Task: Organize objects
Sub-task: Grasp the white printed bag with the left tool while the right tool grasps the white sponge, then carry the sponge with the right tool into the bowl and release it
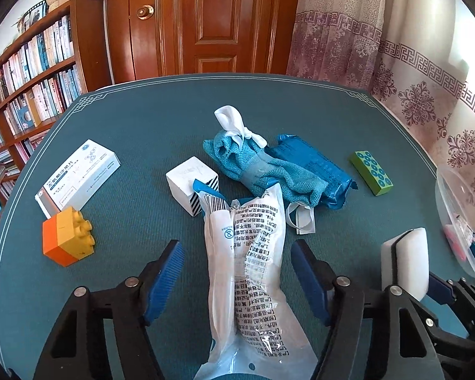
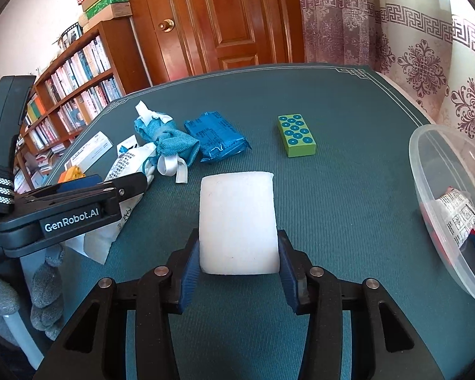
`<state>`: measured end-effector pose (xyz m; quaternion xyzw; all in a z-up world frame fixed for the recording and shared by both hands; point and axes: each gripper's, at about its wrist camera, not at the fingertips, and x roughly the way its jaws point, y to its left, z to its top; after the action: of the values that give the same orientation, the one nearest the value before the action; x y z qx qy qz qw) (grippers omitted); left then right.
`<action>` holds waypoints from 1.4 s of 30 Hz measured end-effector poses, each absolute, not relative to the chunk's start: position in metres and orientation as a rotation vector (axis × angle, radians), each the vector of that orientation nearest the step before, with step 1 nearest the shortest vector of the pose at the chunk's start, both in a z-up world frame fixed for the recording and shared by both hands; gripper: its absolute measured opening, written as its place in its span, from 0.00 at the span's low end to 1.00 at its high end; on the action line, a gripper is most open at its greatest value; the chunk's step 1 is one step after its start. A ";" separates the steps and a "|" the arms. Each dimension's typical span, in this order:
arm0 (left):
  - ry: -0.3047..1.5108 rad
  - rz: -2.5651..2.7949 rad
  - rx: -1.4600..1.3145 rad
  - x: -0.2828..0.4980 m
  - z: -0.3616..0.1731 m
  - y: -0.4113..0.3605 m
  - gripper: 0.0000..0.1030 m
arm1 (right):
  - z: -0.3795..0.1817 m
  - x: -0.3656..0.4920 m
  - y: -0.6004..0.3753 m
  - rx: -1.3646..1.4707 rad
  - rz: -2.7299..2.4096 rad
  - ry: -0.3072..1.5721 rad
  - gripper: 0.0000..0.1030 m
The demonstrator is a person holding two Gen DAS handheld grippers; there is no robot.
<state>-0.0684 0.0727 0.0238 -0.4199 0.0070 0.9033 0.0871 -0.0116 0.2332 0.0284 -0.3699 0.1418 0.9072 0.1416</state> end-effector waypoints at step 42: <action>0.071 2.649 -1.073 -0.010 0.054 0.109 0.46 | 0.071 0.077 0.294 -0.798 2.496 0.434 0.45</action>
<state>-0.0101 0.1090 0.0541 -0.3714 0.0245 0.9174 0.1409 0.0766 0.2942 0.0706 -0.2916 0.1587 0.9121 0.2405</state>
